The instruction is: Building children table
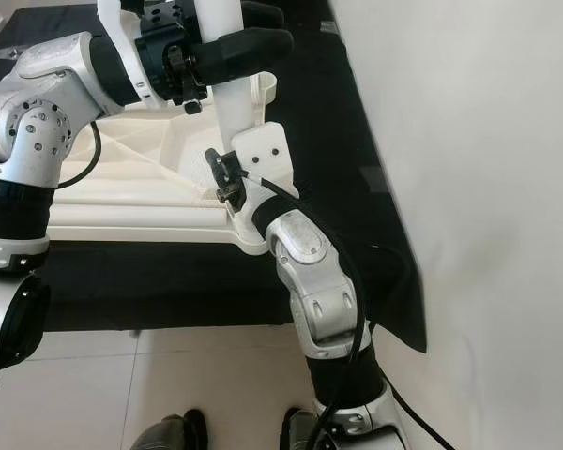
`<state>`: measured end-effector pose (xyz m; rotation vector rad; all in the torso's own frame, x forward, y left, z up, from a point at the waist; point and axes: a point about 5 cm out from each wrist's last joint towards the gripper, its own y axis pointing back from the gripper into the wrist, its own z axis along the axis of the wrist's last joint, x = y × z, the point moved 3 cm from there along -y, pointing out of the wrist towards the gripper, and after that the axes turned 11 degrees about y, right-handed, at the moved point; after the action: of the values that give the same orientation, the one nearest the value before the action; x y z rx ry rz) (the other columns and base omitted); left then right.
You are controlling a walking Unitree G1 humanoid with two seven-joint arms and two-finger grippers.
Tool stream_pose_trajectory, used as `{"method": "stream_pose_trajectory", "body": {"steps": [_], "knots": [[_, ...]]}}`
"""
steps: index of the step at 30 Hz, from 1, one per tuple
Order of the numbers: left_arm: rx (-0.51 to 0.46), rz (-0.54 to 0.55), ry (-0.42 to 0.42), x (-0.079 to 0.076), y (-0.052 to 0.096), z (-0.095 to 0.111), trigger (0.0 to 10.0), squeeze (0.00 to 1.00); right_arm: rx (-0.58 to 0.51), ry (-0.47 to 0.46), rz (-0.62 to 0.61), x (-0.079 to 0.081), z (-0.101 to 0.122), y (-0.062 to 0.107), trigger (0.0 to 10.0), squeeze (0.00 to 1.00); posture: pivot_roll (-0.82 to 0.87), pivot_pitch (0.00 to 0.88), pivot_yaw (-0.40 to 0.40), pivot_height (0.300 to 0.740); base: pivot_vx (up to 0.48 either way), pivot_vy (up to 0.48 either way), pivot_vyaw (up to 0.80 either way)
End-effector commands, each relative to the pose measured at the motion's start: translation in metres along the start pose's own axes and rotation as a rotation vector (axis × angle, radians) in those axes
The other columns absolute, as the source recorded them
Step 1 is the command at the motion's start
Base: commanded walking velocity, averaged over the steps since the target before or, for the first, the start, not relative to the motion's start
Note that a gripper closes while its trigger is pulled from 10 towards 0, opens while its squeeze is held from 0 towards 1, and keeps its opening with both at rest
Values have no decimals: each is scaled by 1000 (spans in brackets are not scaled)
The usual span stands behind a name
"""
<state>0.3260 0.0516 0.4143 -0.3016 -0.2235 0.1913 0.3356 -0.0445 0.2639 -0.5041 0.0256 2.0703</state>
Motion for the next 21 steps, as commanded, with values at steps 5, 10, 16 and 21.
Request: {"method": "stream_pose_trajectory", "body": {"steps": [5,10,16,21], "knots": [[20,-35,2,-7,-6,-4,0,0,-44,-5,165,-4,5,-7,10000,1000,-20,235,46,740,0,0,0],[16,-48,15,-9,-8,-6,0,0,-85,27,358,-23,14,-12,10000,0,-23,239,49,740,0,0,0],[13,-61,28,-10,-9,-7,0,0,-100,33,568,-29,18,-15,10000,0,-23,241,52,740,0,0,0],[11,-65,33,-9,-10,-7,0,0,-94,-37,666,-30,16,-17,10000,0,-24,243,56,740,0,0,0]]}}
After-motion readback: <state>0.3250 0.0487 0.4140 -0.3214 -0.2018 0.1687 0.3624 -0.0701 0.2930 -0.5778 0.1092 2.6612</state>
